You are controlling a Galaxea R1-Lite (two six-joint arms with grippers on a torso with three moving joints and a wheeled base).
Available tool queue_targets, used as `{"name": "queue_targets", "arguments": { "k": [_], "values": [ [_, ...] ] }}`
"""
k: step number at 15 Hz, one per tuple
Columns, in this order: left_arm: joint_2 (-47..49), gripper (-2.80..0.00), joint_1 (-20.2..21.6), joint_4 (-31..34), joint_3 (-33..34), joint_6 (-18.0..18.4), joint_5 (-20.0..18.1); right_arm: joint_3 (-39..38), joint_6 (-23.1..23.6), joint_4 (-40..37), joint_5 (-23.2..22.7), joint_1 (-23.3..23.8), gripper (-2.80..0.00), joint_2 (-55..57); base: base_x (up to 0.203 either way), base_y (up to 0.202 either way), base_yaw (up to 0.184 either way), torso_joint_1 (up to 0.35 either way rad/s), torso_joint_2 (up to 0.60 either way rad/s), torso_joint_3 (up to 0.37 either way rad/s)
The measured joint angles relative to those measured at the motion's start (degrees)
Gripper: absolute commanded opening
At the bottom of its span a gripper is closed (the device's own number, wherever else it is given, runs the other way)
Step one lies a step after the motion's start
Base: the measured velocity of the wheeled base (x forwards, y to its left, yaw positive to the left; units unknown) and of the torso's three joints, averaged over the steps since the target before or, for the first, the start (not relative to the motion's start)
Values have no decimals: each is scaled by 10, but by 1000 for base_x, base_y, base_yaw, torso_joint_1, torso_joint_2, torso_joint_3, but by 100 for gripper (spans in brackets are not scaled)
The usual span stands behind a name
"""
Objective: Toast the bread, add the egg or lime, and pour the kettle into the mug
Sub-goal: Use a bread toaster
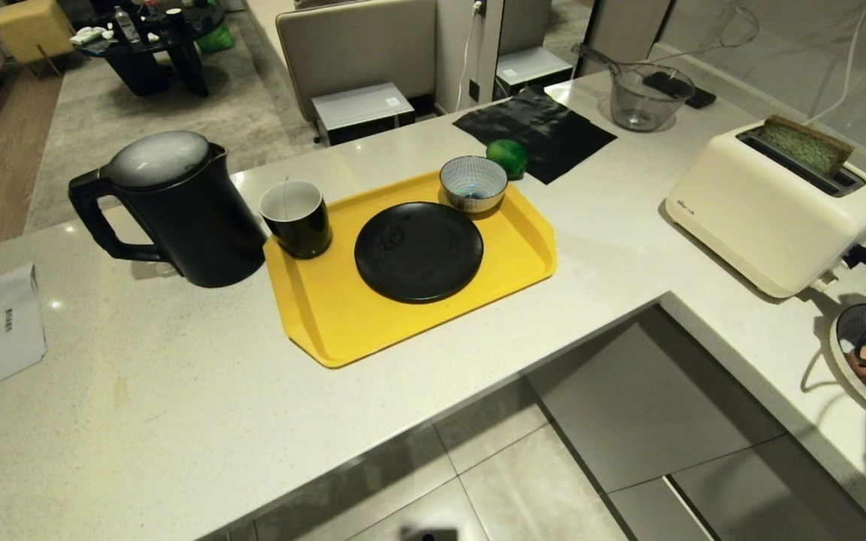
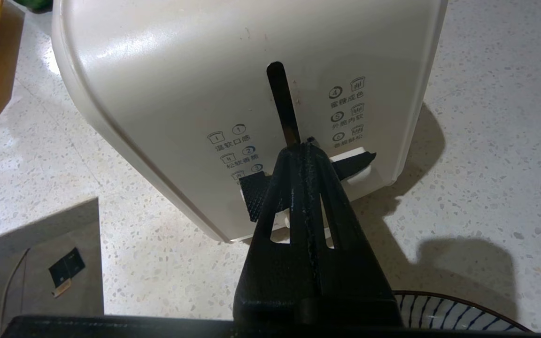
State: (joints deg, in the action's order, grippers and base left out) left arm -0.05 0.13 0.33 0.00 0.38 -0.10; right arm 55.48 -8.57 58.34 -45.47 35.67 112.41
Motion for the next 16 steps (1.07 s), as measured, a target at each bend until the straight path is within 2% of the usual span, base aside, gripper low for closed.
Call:
{"name": "queue_targets", "arguments": {
  "k": [9, 16],
  "values": [
    [0, -280, 0, 0, 0, 0, 0, 4, -1, 0, -2, 6, -280, -14, 0, 0, 0, 0, 0, 0],
    [0, -280, 0, 0, 0, 0, 0, 25, -20, -5, -4, 35, -280, -104, 0, 0, 0, 0, 0, 0]
  ]
}}
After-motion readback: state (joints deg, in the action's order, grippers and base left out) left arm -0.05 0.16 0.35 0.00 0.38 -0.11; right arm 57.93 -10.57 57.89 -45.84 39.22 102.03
